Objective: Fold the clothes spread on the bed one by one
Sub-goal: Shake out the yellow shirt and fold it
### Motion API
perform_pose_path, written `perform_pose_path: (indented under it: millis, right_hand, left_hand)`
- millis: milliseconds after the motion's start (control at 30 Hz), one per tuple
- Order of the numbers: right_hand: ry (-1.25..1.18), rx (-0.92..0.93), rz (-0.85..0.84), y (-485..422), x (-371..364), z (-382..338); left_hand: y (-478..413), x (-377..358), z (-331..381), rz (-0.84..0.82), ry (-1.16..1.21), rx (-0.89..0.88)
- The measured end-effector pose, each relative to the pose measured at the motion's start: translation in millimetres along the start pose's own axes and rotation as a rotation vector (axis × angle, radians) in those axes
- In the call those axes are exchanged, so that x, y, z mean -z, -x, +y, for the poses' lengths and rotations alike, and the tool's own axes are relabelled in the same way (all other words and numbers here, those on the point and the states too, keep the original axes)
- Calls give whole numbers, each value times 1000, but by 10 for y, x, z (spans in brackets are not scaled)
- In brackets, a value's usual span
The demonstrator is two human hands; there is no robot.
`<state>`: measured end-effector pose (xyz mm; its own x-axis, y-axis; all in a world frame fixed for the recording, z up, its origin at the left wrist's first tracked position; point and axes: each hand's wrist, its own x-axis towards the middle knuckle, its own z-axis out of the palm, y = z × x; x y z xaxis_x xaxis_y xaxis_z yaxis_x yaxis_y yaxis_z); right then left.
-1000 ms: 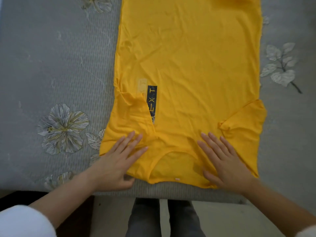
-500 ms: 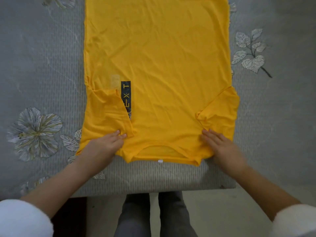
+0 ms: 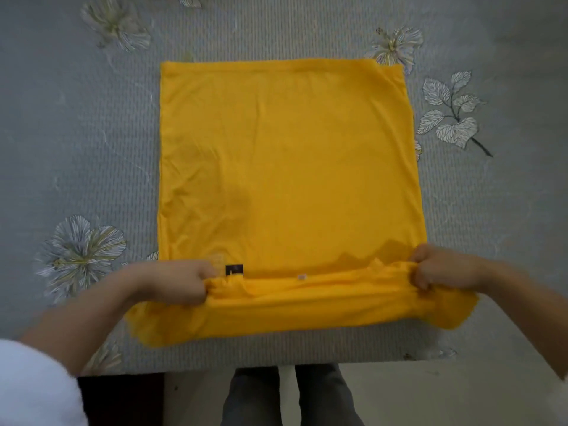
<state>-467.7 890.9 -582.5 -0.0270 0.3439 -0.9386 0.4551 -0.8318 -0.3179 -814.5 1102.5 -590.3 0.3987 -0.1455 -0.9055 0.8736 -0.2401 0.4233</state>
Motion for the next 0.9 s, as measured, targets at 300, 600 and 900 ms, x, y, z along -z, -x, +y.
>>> perform_pose_path:
  millis: [300,600,900]
  right_hand:
    - [-19,46,480,-380,1326,-1038]
    - [-79,161,1047,-950,2058,-1505]
    - [673,405,1009,-1202,924,-988]
  left_hand:
    - [197,1634,372,446,142,28]
    - [-115,2743,447,1241,-30,77]
    - [-878,1204,162,1360,-373,-68]
